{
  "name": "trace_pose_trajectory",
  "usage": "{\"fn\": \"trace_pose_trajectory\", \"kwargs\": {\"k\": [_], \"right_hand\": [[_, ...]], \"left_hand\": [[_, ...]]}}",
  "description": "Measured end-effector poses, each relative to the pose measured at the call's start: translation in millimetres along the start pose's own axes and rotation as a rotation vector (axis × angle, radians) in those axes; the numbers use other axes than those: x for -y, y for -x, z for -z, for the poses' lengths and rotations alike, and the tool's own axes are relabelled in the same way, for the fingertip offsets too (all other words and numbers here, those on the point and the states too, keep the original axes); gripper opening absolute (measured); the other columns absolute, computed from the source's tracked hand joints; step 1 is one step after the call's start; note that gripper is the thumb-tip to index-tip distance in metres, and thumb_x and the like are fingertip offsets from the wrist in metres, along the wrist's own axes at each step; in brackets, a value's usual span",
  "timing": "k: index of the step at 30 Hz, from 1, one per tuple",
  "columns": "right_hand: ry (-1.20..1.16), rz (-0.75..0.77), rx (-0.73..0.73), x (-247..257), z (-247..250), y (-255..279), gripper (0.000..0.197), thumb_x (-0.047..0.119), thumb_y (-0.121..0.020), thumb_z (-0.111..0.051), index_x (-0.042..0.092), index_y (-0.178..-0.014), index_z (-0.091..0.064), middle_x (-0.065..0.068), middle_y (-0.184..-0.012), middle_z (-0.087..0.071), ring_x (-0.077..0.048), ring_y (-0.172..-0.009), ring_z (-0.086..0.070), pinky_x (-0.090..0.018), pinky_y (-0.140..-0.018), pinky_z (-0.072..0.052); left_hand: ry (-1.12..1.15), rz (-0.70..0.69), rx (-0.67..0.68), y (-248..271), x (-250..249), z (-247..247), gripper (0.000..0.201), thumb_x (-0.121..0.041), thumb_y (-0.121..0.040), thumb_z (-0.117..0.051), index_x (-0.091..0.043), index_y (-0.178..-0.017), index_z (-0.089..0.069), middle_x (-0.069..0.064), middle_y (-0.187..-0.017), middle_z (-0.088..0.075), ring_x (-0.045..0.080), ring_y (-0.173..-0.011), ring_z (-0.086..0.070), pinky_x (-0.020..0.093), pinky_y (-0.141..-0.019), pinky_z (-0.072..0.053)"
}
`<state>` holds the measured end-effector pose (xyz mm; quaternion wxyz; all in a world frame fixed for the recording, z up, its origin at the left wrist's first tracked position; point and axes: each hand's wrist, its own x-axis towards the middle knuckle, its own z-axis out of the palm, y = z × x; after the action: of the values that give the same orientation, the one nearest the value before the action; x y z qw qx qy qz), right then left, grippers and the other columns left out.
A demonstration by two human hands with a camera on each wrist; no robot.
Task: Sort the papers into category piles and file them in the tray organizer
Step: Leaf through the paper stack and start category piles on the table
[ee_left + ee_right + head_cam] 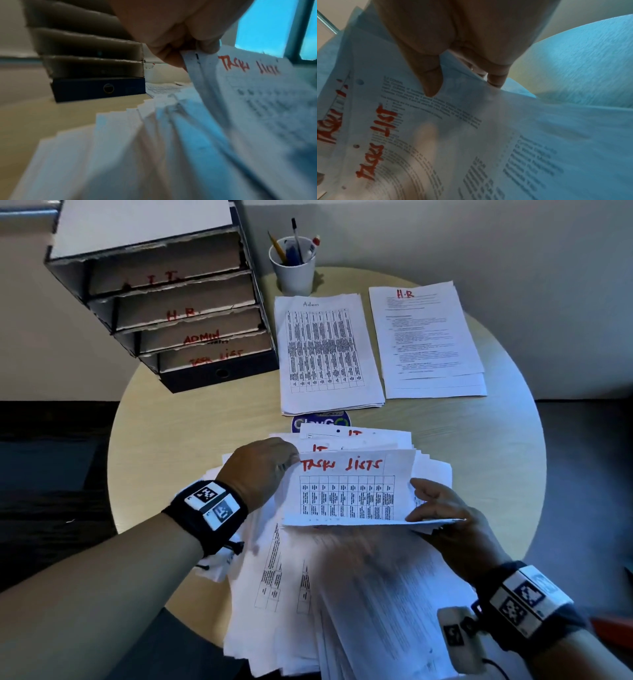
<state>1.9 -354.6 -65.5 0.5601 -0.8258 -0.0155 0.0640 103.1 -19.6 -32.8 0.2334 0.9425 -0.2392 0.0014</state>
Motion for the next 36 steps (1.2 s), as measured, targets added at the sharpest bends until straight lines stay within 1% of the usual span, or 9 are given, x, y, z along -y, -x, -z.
{"fn": "trace_pose_trajectory", "kwargs": {"k": [6, 14, 18, 21, 24, 26, 29, 32, 36], "right_hand": [[0.035, 0.078, -0.06, 13.9, 2.5, -13.5, 0.032, -0.004, -0.074, -0.079, 0.028, -0.077, -0.076, 0.011, -0.125, -0.064, -0.013, -0.113, -0.063, -0.035, -0.086, -0.053], [0.219, 0.143, -0.164, 21.1, 1.7, -4.0, 0.032, 0.003, -0.071, -0.077, 0.031, -0.086, -0.075, 0.03, -0.084, -0.068, 0.007, -0.076, -0.064, -0.014, -0.068, -0.049], [0.263, 0.18, -0.101, 22.6, 6.8, 9.7, 0.019, 0.015, -0.067, -0.068, 0.019, -0.084, -0.076, 0.042, -0.095, -0.062, 0.019, -0.085, -0.059, -0.001, -0.076, -0.043], [0.077, -0.048, -0.066, 18.4, 13.1, 15.4, 0.034, -0.008, -0.075, -0.067, 0.025, -0.077, -0.077, 0.01, -0.097, -0.073, -0.002, -0.087, -0.069, -0.015, -0.072, -0.053], [0.104, -0.355, 0.396, 31.7, -0.8, 13.0, 0.039, -0.012, -0.097, -0.037, 0.004, -0.103, -0.072, -0.026, -0.132, -0.056, -0.031, -0.12, -0.056, -0.018, -0.089, -0.05], [0.339, -0.591, 0.654, 73.7, 2.6, 27.1, 0.035, 0.006, -0.105, -0.025, -0.001, -0.138, -0.036, -0.011, -0.154, -0.033, -0.021, -0.143, -0.032, -0.022, -0.111, -0.024], [0.155, -0.582, 0.308, 52.9, 10.5, 27.0, 0.036, 0.011, -0.099, -0.042, 0.017, -0.131, -0.057, -0.014, -0.141, -0.052, -0.031, -0.136, -0.044, -0.03, -0.105, -0.037], [-0.136, -0.254, -0.058, 52.6, 16.9, 20.5, 0.029, -0.003, -0.066, -0.073, 0.025, -0.074, -0.075, -0.006, -0.079, -0.07, -0.027, -0.077, -0.067, -0.03, -0.063, -0.049], [-0.272, -0.327, -0.236, 51.2, 14.1, 7.1, 0.03, -0.014, -0.073, -0.072, 0.009, -0.093, -0.07, -0.007, -0.089, -0.075, -0.023, -0.081, -0.069, -0.025, -0.068, -0.057]], "left_hand": [[0.154, 0.112, 0.015, 22.3, -19.6, 0.4, 0.025, -0.033, -0.094, -0.054, -0.012, -0.086, -0.066, -0.001, -0.082, -0.064, 0.017, -0.076, -0.054, 0.03, -0.069, -0.044], [0.193, 0.138, 0.064, 34.8, -11.1, -4.2, 0.049, -0.067, -0.095, -0.037, -0.022, -0.078, -0.051, -0.007, -0.073, -0.052, 0.014, -0.066, -0.048, 0.032, -0.061, -0.041], [0.427, 0.352, 0.093, 29.4, -9.0, -7.0, 0.021, -0.025, -0.092, -0.066, -0.034, -0.104, -0.051, -0.018, -0.082, -0.056, -0.003, -0.067, -0.051, 0.02, -0.065, -0.04], [0.52, 0.455, 0.114, 23.9, 0.7, -10.5, 0.035, -0.007, -0.095, -0.057, -0.037, -0.113, -0.054, -0.014, -0.068, -0.046, 0.002, -0.056, -0.041, 0.021, -0.062, -0.037], [0.58, 0.493, 0.091, 20.1, 5.3, -15.8, 0.034, -0.003, -0.096, -0.054, -0.034, -0.108, -0.06, -0.013, -0.062, -0.048, 0.005, -0.057, -0.038, 0.018, -0.057, -0.035], [0.617, 0.526, 0.062, 18.7, 5.4, -18.7, 0.032, -0.002, -0.095, -0.055, -0.032, -0.103, -0.064, -0.005, -0.062, -0.05, 0.006, -0.057, -0.038, 0.02, -0.058, -0.035], [0.64, 0.572, 0.044, 20.1, 7.7, -23.7, 0.028, -0.01, -0.093, -0.054, -0.035, -0.1, -0.065, 0.019, -0.085, -0.064, 0.011, -0.07, -0.049, 0.025, -0.069, -0.04], [0.581, 0.585, -0.07, 27.3, -4.4, -14.1, 0.032, -0.008, -0.094, -0.051, -0.034, -0.111, -0.058, 0.0, -0.112, -0.061, 0.0, -0.097, -0.057, 0.018, -0.084, -0.045], [1.022, 0.675, -0.021, 39.4, -33.9, -11.4, 0.037, -0.038, -0.084, -0.052, -0.025, -0.118, -0.059, 0.007, -0.118, -0.065, 0.012, -0.104, -0.062, 0.028, -0.09, -0.048]]}}
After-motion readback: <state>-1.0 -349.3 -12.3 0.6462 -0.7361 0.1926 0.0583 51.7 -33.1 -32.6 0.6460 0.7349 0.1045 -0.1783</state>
